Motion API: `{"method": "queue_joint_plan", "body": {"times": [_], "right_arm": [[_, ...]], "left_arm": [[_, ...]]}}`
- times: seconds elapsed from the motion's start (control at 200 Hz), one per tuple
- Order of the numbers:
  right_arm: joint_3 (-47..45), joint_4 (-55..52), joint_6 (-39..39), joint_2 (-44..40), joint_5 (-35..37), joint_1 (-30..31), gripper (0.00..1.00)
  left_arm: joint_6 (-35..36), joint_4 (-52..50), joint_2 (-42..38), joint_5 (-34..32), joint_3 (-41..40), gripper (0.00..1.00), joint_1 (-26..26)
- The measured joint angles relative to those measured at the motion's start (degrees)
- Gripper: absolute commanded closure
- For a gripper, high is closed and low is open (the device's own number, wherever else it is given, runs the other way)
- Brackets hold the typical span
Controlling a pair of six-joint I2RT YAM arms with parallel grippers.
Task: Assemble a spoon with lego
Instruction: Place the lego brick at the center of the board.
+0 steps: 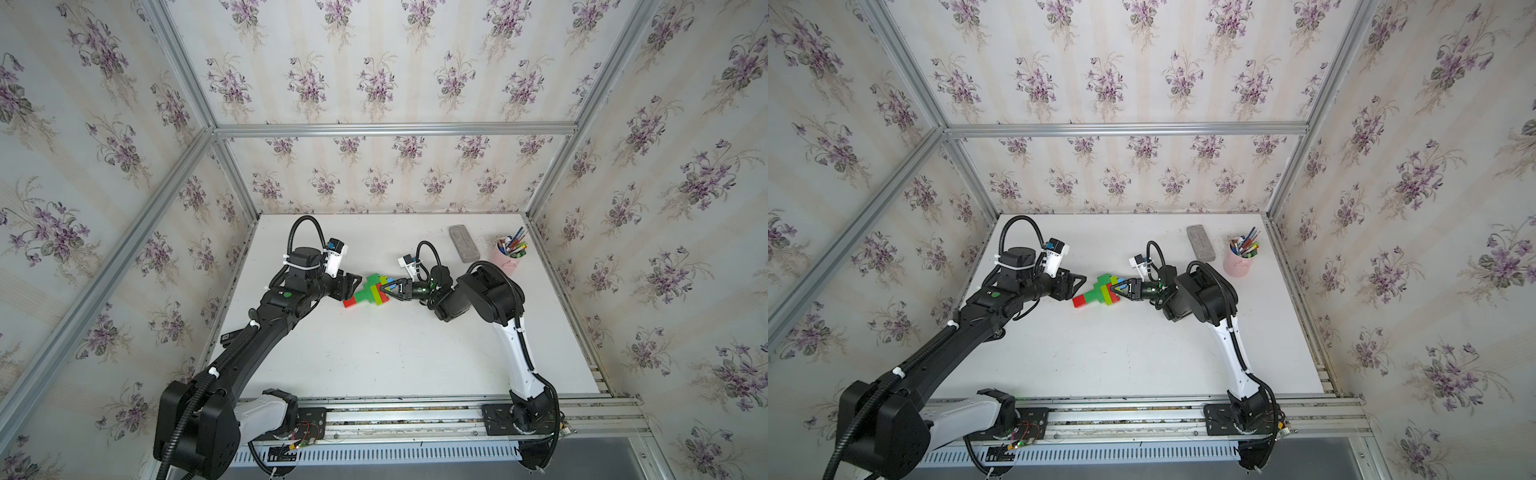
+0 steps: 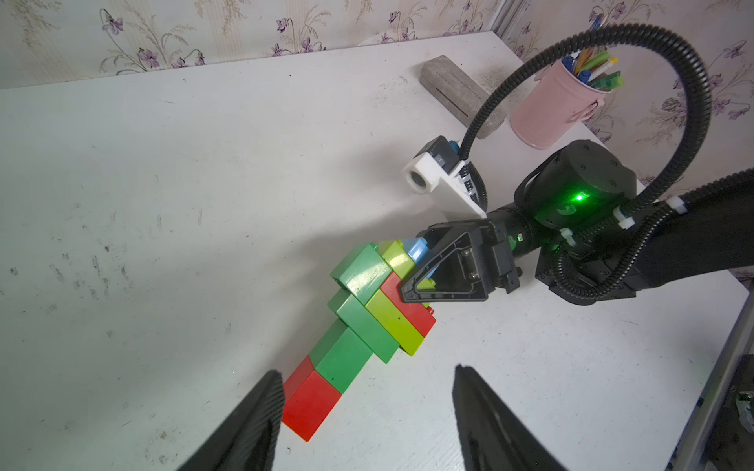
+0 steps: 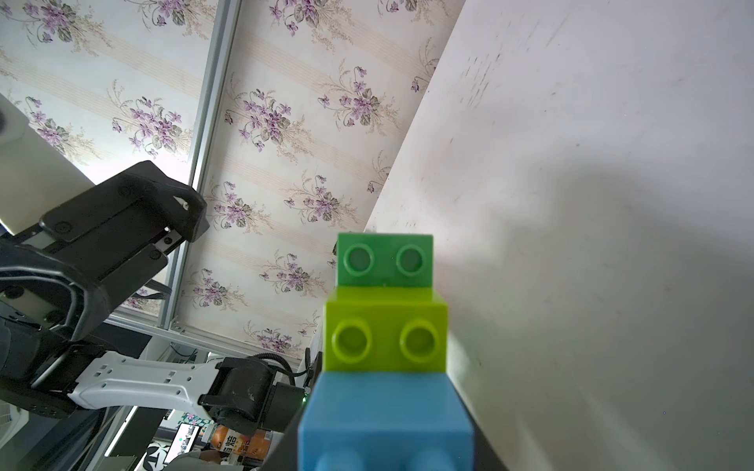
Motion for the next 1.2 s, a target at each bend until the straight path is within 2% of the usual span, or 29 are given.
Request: {"method": "queue_joint_plan", "body": {"times": [0.08, 0.22, 0.3, 0.38, 0.59, 0.739, 0.939, 1.199], "right_arm": [[-0.02, -1.01, -1.05, -0.28, 0.00, 0.00, 0.36], [0.37, -1.77, -2.78, -1.73, -0.42, -0.15, 0.01], [0.63, -4.28, -5.11, -3.06, -0.09, -0.66, 0.00], [1.99, -12.76, -7.93, -5.11, 1.18, -1.22, 0.00], [14.99, -54.10, -28.09, -9.99, 13.94, -0.74, 0.00], [18.97, -69.75, -38.58, -11.17, 20.87, -0.48, 0.00], [19.19, -76.13, -44.11, -12.96, 23.89, -2.12, 0.00], [14.43, -78.09, -43.01, -17.38, 23.56, -4.00, 0.00]], "left_arm": [[-0.02, 0.07, 0.13, 0.00, -0.02, 0.31, 0.00], [-0.20, 0.13, 0.52, 0.02, -0.04, 0.27, 0.00], [-0.46, 0.13, 1.25, 0.28, -0.04, 0.17, 0.00], [-0.98, 0.13, 2.56, 0.74, 0.00, 0.01, 0.00], [-3.13, 1.77, 9.35, 4.94, 1.03, 0.01, 0.00], [-5.18, 5.40, 15.17, 7.93, 1.68, 0.01, 0.00], [-8.17, 10.34, 20.09, 10.69, 1.92, 0.01, 0.20], [-8.76, 13.18, 26.84, 11.61, 3.87, 0.01, 0.63]]}}
